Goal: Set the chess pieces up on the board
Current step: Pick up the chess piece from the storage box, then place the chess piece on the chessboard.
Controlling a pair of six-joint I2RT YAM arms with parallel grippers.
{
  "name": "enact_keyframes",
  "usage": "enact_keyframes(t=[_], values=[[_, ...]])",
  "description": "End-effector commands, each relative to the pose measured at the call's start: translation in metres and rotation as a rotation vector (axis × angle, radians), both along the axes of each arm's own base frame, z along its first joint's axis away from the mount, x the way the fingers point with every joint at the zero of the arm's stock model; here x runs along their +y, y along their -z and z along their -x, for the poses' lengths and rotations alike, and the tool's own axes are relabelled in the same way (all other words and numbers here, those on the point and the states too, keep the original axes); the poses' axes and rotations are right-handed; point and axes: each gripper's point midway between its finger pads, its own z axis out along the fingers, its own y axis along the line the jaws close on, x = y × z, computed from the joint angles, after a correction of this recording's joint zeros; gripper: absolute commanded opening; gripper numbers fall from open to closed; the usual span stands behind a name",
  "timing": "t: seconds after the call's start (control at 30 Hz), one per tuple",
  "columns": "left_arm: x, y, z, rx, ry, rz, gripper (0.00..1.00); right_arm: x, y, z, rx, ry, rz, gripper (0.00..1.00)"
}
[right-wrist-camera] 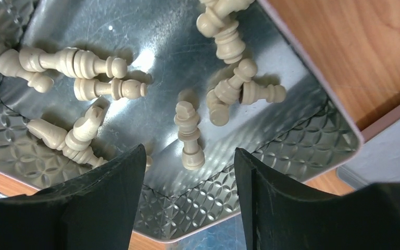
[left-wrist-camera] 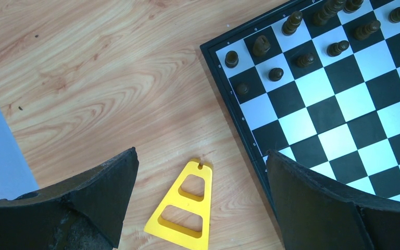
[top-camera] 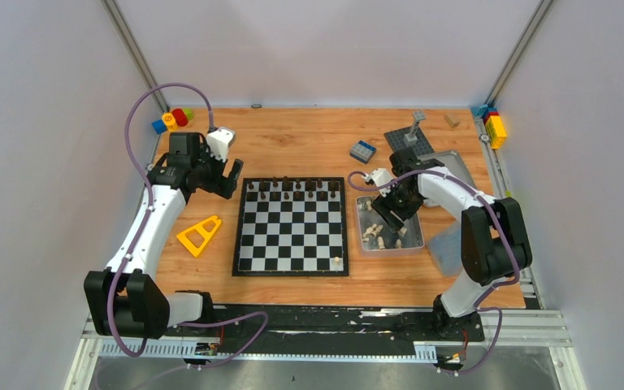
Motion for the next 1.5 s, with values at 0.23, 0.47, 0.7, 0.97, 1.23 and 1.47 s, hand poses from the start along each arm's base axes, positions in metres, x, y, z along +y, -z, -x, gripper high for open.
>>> enact_keyframes(t=[0.23, 0.47, 0.7, 0.97, 1.23, 1.47], values=[[-0.004, -0.013, -0.002, -0.049, 0.011, 0.018, 1.0, -0.016, 0.024, 0.009, 0.006, -0.024, 0.043, 0.6], [-0.009, -0.016, -0.002, -0.054, 0.027, 0.035, 1.0, -0.013, 0.028, 0.001, -0.021, -0.013, 0.014, 0.32], [-0.055, -0.04, 0.015, -0.084, 0.251, 0.217, 1.0, 0.012, -0.033, -0.009, -0.157, -0.048, -0.144, 0.12], [-0.132, -0.105, 0.043, -0.081, 0.517, 0.578, 1.0, 0.116, -0.151, 0.001, -0.265, -0.229, -0.69, 0.1], [-0.202, -0.137, 0.046, 0.036, 0.625, 0.692, 0.93, 0.184, -0.186, 0.007, -0.274, -0.353, -0.808, 0.1], [-0.243, -0.116, 0.044, 0.206, 0.644, 0.682, 0.74, 0.203, -0.197, 0.003, -0.254, -0.353, -0.855, 0.1]])
